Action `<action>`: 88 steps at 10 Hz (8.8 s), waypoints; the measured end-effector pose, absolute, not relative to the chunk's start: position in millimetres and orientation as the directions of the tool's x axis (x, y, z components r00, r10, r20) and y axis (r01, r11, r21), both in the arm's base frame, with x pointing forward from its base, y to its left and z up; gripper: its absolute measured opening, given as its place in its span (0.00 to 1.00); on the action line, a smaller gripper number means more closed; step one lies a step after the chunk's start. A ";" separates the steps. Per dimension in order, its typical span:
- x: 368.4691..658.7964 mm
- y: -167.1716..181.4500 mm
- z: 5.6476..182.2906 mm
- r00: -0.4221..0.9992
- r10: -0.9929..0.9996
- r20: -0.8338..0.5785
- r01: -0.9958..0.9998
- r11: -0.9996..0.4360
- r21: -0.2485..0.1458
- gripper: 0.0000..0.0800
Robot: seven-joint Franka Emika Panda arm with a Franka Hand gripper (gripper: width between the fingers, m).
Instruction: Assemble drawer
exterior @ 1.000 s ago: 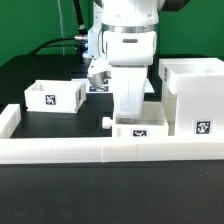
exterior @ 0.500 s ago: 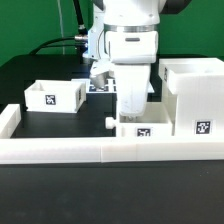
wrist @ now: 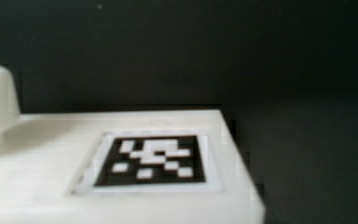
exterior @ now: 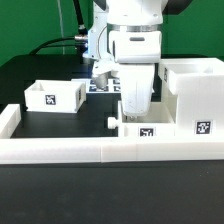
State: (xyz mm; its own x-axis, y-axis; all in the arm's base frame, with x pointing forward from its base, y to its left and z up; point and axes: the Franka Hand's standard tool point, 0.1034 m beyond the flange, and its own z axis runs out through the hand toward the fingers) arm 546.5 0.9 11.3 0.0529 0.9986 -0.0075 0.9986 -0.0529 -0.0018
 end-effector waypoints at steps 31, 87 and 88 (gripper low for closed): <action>548.5 -1.0 9.9 0.018 1.000 -0.013 1.000 -0.017 0.013 0.05; 587.5 -40.5 31.5 -0.051 0.984 0.173 0.997 0.059 -0.043 0.81; 587.5 -41.4 31.5 -0.050 0.984 0.173 0.997 0.058 -0.043 0.81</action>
Offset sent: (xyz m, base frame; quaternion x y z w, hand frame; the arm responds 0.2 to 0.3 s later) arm 0.0000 0.0000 0.0000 0.0000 0.0000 0.0000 1.0000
